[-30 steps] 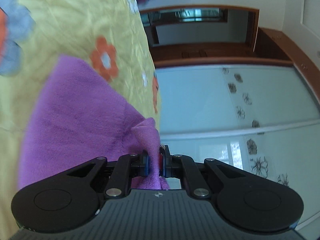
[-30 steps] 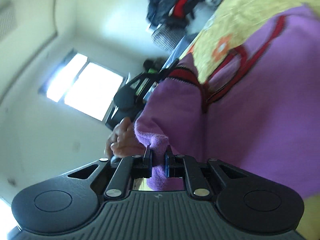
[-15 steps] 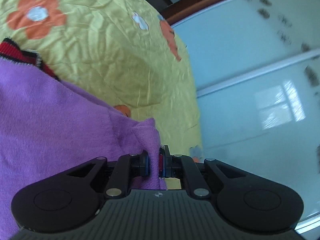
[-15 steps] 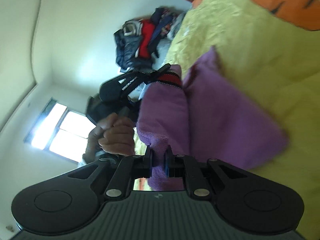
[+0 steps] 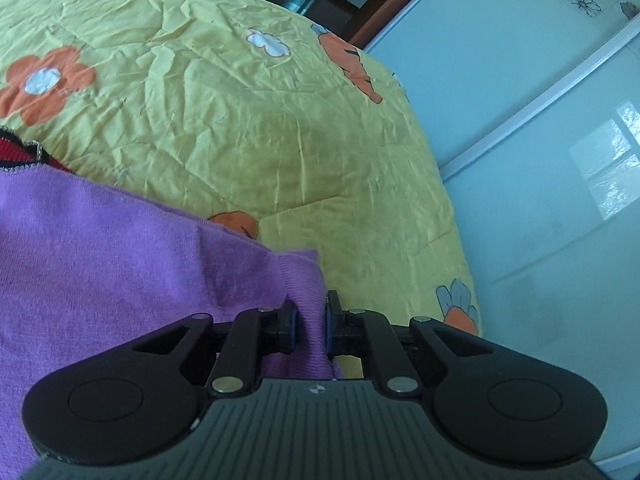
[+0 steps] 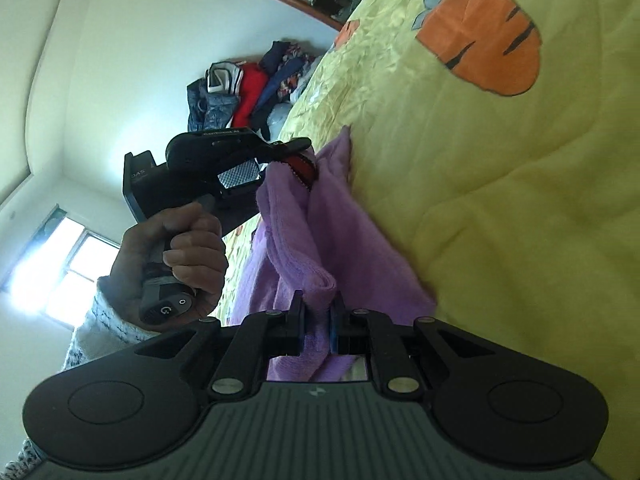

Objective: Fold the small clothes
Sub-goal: 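Lift the held edge with both grippers and fold it over the sweater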

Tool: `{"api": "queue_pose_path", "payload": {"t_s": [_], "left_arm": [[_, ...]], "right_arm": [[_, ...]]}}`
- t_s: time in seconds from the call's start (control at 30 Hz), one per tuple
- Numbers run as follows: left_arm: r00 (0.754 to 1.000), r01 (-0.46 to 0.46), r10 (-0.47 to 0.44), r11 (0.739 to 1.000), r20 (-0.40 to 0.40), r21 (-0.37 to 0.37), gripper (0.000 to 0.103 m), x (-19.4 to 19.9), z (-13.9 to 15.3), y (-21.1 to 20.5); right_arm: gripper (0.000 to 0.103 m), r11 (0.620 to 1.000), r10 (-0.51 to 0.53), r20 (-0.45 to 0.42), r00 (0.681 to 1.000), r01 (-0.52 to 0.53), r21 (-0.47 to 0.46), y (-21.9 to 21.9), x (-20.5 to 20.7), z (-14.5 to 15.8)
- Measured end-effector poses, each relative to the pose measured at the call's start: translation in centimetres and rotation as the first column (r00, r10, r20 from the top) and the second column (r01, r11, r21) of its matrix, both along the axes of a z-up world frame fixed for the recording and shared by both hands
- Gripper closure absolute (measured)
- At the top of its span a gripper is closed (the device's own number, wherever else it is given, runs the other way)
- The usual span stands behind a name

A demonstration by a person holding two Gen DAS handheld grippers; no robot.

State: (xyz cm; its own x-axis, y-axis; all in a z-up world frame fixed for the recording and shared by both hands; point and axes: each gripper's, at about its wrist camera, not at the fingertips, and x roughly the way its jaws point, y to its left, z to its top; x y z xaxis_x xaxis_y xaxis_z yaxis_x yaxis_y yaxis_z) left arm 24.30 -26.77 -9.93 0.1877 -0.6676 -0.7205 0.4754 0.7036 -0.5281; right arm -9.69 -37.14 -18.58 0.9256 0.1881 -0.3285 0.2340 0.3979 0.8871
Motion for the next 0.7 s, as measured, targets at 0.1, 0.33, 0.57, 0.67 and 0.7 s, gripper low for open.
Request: {"api": "queue_pose_path", "payload": {"t_s": [0.1, 0.33, 0.57, 0.67, 0.7], "left_arm": [[1.000, -0.013, 0.013, 1.000, 0.021, 0.009, 0.090, -0.4, 0.0, -0.6], [0.998, 0.026, -0.026, 1.000, 0.048, 0.004, 0.095, -1.6, -0.6, -2.6], [1.000, 0.013, -0.014, 0.998, -0.013, -0.060, 0.073, -1.3, -0.5, -2.2], [0.999, -0.021, 0.027, 0.989, 0.037, -0.147, 0.028, -1.1, 2.4, 1.9], [0.997, -0.035, 0.044, 0.986, 0.056, -0.164, 0.015, -1.3, 3.3, 3.6]], "right_arm": [[0.092, 0.999, -0.026, -0.008, 1.000, 0.026, -0.026, -0.1, -1.0, 0.0], [0.094, 0.996, -0.040, 0.001, 0.999, 0.040, -0.078, 0.3, -2.0, 0.9], [0.073, 0.983, -0.044, -0.095, 0.995, 0.026, -0.182, 0.7, -3.0, 2.4], [0.053, 0.950, -0.068, -0.070, 0.995, 0.044, -0.309, 0.3, -4.4, 4.7], [0.052, 0.941, -0.055, -0.064, 0.996, 0.030, -0.338, -0.1, -4.3, 5.3]]}}
